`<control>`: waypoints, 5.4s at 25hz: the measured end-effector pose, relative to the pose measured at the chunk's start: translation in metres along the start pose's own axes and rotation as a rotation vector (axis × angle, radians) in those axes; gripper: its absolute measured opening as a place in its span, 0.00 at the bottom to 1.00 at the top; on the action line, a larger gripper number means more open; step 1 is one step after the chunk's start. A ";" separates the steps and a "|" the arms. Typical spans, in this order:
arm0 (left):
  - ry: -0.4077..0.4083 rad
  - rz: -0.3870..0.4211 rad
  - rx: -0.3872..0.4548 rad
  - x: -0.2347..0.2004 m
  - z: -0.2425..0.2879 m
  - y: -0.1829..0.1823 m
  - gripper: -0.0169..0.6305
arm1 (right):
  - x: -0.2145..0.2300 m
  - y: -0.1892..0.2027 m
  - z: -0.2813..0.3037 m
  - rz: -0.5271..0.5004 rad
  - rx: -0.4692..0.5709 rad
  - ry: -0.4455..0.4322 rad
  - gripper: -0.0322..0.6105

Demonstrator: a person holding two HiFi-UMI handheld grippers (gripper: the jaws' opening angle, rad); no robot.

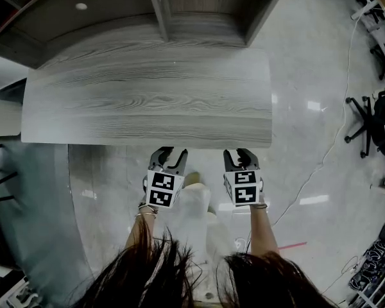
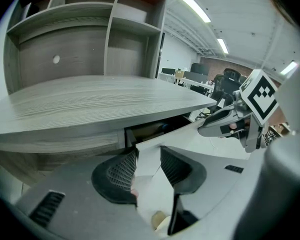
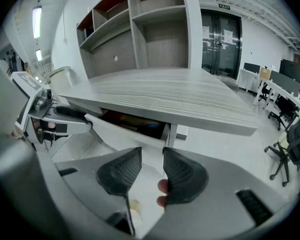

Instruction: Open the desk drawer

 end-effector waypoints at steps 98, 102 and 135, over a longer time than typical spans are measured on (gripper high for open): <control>-0.039 -0.119 -0.151 0.025 -0.023 0.109 0.24 | -0.039 0.086 -0.011 -0.037 -0.207 -0.057 0.26; -0.056 -0.141 -0.152 0.024 -0.030 0.110 0.24 | -0.039 0.088 -0.014 -0.021 -0.222 -0.042 0.26; -0.121 -0.135 -0.046 0.103 -0.125 0.106 0.14 | -0.064 0.093 -0.124 0.119 -0.037 -0.006 0.21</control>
Point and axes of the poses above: the fingertips, and each gripper's own axes: z forward along the fingers, x to its right, y out of its underside, the point moved 7 cm from there along -z, backward along the fingers, and after that the axes turned 8 degrees about -z, right-handed, at the moved point
